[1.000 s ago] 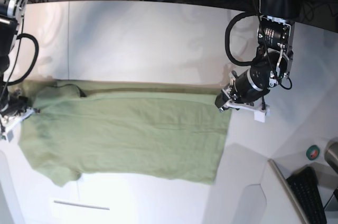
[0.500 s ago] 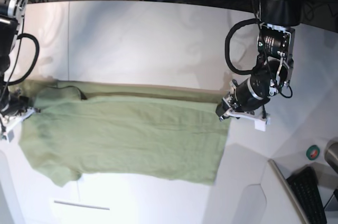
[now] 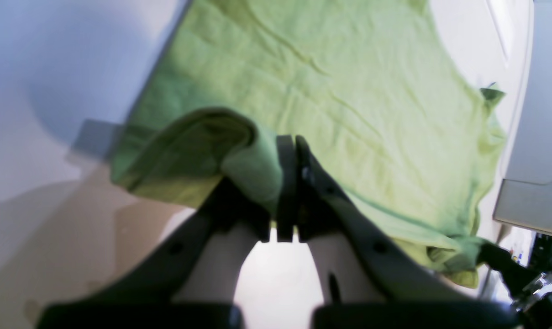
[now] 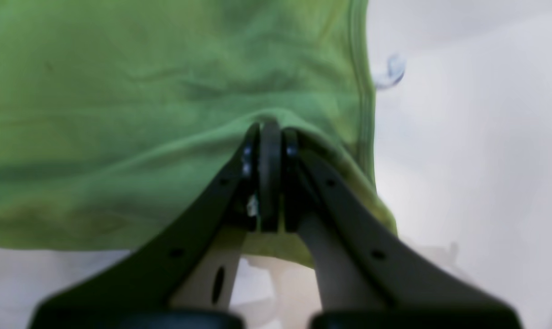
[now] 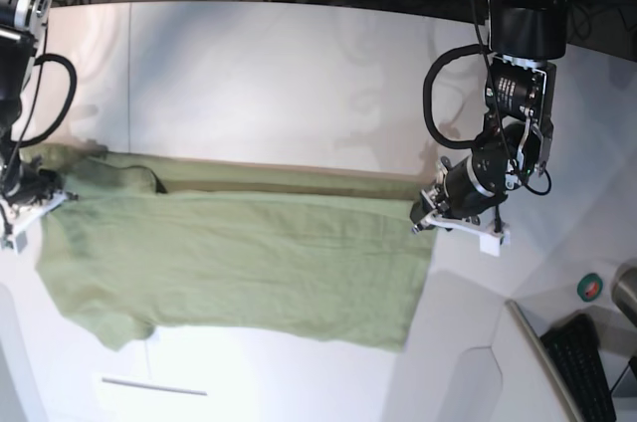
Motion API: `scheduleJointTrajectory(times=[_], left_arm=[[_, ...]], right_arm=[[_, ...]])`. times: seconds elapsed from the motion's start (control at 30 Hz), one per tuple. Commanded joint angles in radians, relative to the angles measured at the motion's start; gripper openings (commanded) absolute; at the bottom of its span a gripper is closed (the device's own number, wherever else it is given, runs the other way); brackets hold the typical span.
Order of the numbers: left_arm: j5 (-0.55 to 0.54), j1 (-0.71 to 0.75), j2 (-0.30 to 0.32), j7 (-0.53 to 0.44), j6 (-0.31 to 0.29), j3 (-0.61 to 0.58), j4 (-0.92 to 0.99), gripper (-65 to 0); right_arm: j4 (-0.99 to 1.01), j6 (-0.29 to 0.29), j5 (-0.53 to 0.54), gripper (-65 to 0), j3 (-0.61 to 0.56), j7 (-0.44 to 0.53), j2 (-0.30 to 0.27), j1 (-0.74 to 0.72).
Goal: Layout the t-shirt on the table in an organized manner, then fold the t-shirt properly
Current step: 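Lower the taut shirt edge onto the table with both grippers, then hold the shirt edge with both grippers and drag it away from the hem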
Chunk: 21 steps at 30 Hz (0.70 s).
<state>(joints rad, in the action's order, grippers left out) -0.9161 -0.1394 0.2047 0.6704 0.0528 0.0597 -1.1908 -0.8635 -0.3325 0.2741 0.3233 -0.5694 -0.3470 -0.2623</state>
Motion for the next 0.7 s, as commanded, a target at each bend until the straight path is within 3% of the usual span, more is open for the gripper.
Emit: scheduleJointTrajectory(times=[0.0,0.3,0.47,0.67], left_arm=[[-0.007,-0.035,0.008,-0.013,-0.014,0.001,-0.014,-65.0],[-0.007,-0.078,0.008,-0.015,-0.014,0.001,0.053,-65.0],[-0.007,-0.095,0.008,-0.094,-0.014,-0.008,0.105,-65.0],[-0.007,-0.101,0.008,-0.097,-0.014,-0.008,0.133,-65.0]], right_arm=[[-0.018,0.002,0.006,-65.0,0.006,0.024,-0.021,-0.033],[-0.016,0.002,0.006,-65.0,0.006,0.024,-0.024,-0.033],[-0.015,0.002,0.006,-65.0,0.006,0.024,-0.024,-0.033],[-0.015,0.002,0.006,-65.0,0.006,0.024,-0.022,-0.032]])
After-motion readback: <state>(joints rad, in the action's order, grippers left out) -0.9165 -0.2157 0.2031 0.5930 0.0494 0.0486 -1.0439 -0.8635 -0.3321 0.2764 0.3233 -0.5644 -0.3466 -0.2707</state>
